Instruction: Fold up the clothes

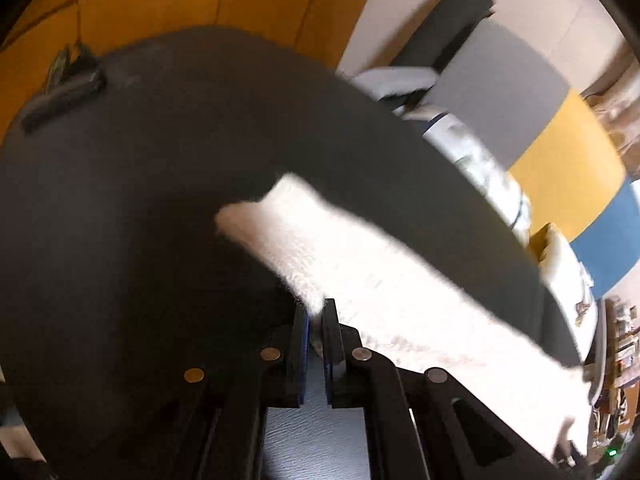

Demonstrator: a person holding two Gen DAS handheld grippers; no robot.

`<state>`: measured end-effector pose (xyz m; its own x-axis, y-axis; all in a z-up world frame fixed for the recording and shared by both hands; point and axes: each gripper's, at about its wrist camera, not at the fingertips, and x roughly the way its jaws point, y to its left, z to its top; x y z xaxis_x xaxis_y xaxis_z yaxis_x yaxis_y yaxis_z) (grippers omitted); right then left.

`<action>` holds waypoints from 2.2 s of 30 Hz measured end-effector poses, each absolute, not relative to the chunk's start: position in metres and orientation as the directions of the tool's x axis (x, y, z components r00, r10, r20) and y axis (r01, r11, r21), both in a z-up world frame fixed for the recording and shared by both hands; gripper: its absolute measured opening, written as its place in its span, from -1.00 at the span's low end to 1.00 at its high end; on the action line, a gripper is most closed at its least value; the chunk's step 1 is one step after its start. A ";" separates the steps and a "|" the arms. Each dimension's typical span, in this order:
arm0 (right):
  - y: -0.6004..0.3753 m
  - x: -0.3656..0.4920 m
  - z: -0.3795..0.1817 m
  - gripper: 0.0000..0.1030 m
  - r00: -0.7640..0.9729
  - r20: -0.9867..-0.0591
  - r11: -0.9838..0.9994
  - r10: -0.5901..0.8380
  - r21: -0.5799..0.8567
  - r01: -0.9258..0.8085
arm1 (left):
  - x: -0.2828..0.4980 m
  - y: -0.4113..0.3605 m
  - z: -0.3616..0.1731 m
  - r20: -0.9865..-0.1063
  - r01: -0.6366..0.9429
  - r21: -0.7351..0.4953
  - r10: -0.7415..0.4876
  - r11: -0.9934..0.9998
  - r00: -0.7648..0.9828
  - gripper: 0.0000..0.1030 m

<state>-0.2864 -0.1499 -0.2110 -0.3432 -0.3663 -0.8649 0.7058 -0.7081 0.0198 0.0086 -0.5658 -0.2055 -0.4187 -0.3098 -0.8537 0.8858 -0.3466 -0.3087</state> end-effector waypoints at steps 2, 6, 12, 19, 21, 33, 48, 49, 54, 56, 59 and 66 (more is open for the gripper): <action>-0.155 -0.287 -0.198 0.97 -0.334 -0.854 -0.705 -0.399 0.053 0.707 | 0.015 -0.561 -0.208 -0.848 0.877 -0.328 -0.299 -0.352 -0.438 -0.90; -0.188 -0.285 -0.163 0.97 -0.309 -0.807 -0.641 -0.503 0.108 0.760 | 0.021 -0.552 -0.211 -0.843 0.864 -0.333 -0.291 -0.377 -0.452 -0.90; -0.281 -0.296 -0.207 0.98 -0.272 -0.909 -0.606 -0.315 -0.028 0.795 | 0.034 -0.557 -0.209 -0.843 0.865 -0.371 -0.268 -0.338 -0.466 -0.88; -0.297 -0.304 -0.213 1.00 -0.311 -0.874 -0.666 -0.372 0.018 0.745 | 0.087 -0.569 -0.181 -0.766 0.829 -0.477 -0.325 -0.291 -0.555 -0.84; -0.293 -0.305 -0.208 1.00 -0.296 -0.869 -0.664 -0.397 0.049 0.746 | 0.091 -0.569 -0.169 -0.735 0.806 -0.497 -0.338 -0.321 -0.588 -0.84; -0.260 -0.261 -0.199 1.00 -0.264 -0.881 -0.626 -0.393 0.046 0.778 | 0.004 -0.565 -0.208 -0.858 0.865 -0.258 -0.309 -0.430 -0.409 -0.83; -0.033 -0.226 -0.131 1.00 -0.109 -0.666 -0.602 -0.738 0.575 0.554 | -0.021 -0.413 -0.175 -0.759 0.459 -0.514 0.134 -0.725 -0.638 -0.73; -0.007 -0.218 -0.130 1.00 -0.122 -0.670 -0.619 -0.732 0.580 0.530 | -0.022 -0.387 -0.178 -0.759 0.409 -0.519 0.185 -0.751 -0.624 -0.73; 0.118 -0.176 -0.130 1.00 -0.186 -0.686 -0.693 -0.703 0.604 0.393 | 0.002 -0.302 -0.202 -0.770 0.351 -0.562 0.319 -0.749 -0.553 -0.67; 0.161 -0.164 -0.138 1.00 -0.210 -0.680 -0.707 -0.703 0.633 0.316 | 0.010 -0.286 -0.210 -0.780 0.368 -0.566 0.333 -0.738 -0.531 -0.66; 0.200 -0.158 -0.160 1.00 -0.212 -0.662 -0.695 -0.719 0.689 0.204 | 0.021 -0.267 -0.211 -0.791 0.385 -0.550 0.313 -0.741 -0.526 -0.64; 0.190 -0.169 -0.179 0.99 -0.229 -0.654 -0.692 -0.721 0.696 0.190 | 0.014 -0.247 -0.205 -0.816 0.374 -0.509 0.298 -0.775 -0.495 -0.55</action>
